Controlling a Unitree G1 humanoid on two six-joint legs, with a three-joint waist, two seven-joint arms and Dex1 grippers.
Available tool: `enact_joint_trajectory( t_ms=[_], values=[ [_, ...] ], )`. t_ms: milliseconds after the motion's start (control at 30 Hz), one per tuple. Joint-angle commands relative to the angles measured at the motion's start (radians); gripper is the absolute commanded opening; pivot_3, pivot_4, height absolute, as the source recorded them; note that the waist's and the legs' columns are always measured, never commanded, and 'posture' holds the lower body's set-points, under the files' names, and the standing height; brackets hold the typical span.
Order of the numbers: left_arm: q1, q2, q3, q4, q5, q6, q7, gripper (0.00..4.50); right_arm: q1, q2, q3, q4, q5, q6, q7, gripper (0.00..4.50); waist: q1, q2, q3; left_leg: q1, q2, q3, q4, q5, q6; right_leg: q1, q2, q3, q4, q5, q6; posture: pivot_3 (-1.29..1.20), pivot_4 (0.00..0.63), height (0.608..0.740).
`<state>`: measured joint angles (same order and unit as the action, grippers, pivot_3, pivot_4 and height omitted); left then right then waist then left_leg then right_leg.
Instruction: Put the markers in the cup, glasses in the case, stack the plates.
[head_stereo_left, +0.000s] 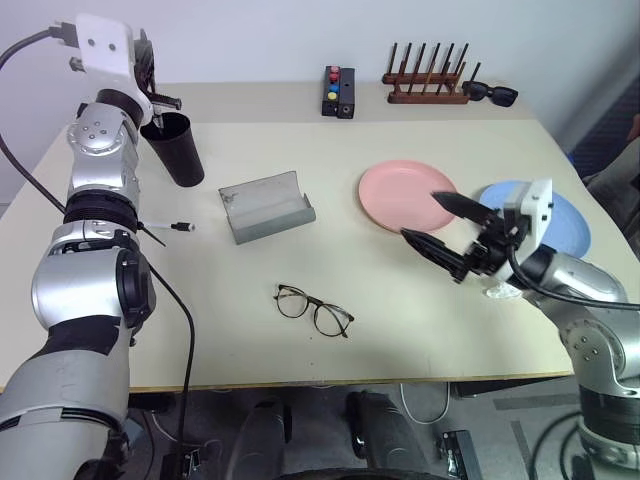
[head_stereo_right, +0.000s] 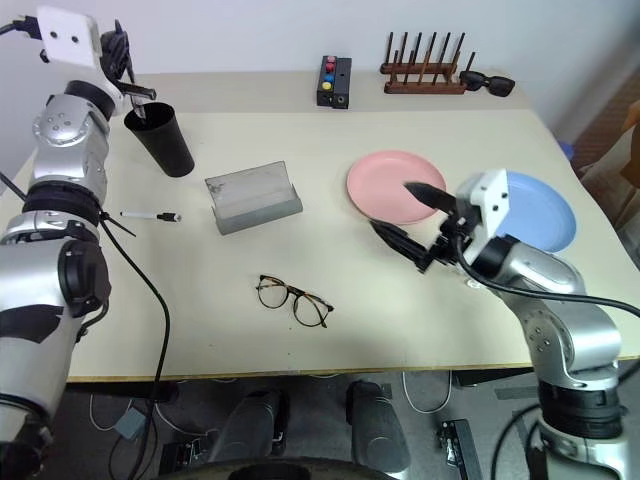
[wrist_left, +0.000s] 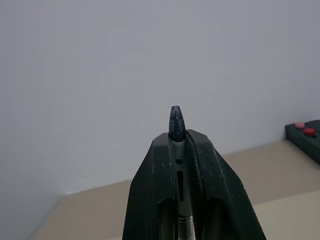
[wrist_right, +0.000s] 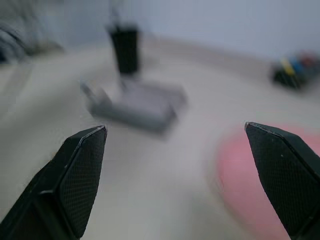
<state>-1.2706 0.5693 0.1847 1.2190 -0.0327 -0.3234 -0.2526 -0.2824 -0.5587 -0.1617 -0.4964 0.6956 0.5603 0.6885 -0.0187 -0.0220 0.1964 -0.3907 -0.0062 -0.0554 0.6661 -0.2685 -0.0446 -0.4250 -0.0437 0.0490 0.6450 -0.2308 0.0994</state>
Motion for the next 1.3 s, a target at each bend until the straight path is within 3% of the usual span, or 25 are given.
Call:
enact_joint_trajectory(
  t_ms=[33, 233, 400, 1300],
  values=[
    [-0.003, 0.001, 0.017, 0.0, -0.003, -0.045, 0.03, 0.02, -0.069, 0.07, 0.122, -0.06, -0.052, -0.012, -0.071, 4.5, 0.001, 0.0, 0.0, 0.0, 0.0, 0.0, 0.0, 0.0, 0.0, 0.0, 0.0, 0.0, 0.0, 0.0, 0.0, 0.0, 0.15, 0.735],
    [0.007, -0.016, 0.022, 0.018, -0.003, -0.08, 0.056, 0.02, -0.119, 0.197, 0.247, -0.041, -0.128, -0.059, -0.133, 4.5, 0.006, 0.0, 0.0, -0.001, -0.001, 0.0, 0.0, 0.0, 0.0, 0.0, -0.001, 0.0, 0.0, 0.0, 0.0, 0.0, 0.15, 0.735],
    [0.024, -0.031, 0.031, 0.031, -0.011, -0.101, 0.063, 0.02, -0.119, 0.241, 0.27, -0.027, -0.153, -0.088, -0.138, 4.5, 0.003, 0.0, 0.0, -0.001, -0.002, 0.0, 0.0, 0.0, 0.0, 0.0, -0.002, -0.001, 0.0, 0.0, 0.0, 0.0, 0.15, 0.735],
    [0.054, -0.03, 0.067, 0.056, -0.016, -0.085, 0.072, 0.02, -0.125, 0.27, 0.268, -0.008, -0.161, -0.115, -0.113, 4.5, 0.001, 0.0, 0.0, -0.001, -0.002, -0.001, 0.0, 0.0, 0.0, -0.001, -0.001, -0.001, 0.001, 0.0, 0.0, 0.0, 0.15, 0.735]
  ],
)
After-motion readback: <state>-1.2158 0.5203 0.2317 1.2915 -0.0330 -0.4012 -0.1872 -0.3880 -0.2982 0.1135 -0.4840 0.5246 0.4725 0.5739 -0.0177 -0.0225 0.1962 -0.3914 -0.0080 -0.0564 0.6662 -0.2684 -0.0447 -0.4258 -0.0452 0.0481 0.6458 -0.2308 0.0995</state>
